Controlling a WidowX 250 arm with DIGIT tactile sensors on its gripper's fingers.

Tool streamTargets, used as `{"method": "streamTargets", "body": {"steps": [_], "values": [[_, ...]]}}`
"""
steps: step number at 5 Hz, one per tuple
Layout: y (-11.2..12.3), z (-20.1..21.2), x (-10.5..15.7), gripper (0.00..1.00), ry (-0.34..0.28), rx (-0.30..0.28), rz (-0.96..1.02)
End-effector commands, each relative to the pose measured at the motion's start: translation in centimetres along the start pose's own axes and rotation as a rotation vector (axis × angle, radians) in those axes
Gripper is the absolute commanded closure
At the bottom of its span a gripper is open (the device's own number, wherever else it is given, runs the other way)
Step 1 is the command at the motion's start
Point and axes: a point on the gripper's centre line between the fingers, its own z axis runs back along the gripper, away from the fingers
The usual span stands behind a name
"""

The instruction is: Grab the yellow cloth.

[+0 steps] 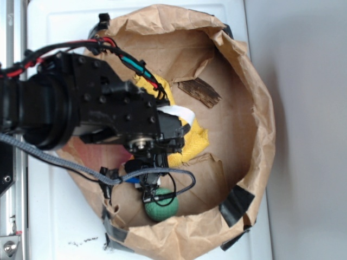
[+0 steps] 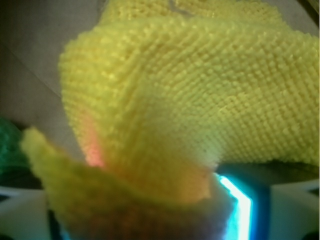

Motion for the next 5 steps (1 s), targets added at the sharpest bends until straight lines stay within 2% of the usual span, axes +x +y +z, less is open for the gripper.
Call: {"method": "streamTargets", "body": {"steps": [1, 2, 3, 4, 5], "values": [[-0.9, 5.3, 0.3, 1.0, -0.044, -0.059, 0.035], [-1.6, 10.3, 0.8, 1.0, -0.033, -0.122, 0.051], [-1.9, 15.1, 2.1, 1.0, -0.042, -0.132, 0.013], [-1.5, 18.1, 2.9, 1.0, -0.051, -0.074, 0.039], [0.8, 19.6, 3.1, 1.0, -0.062, -0.086, 0.089]]}}
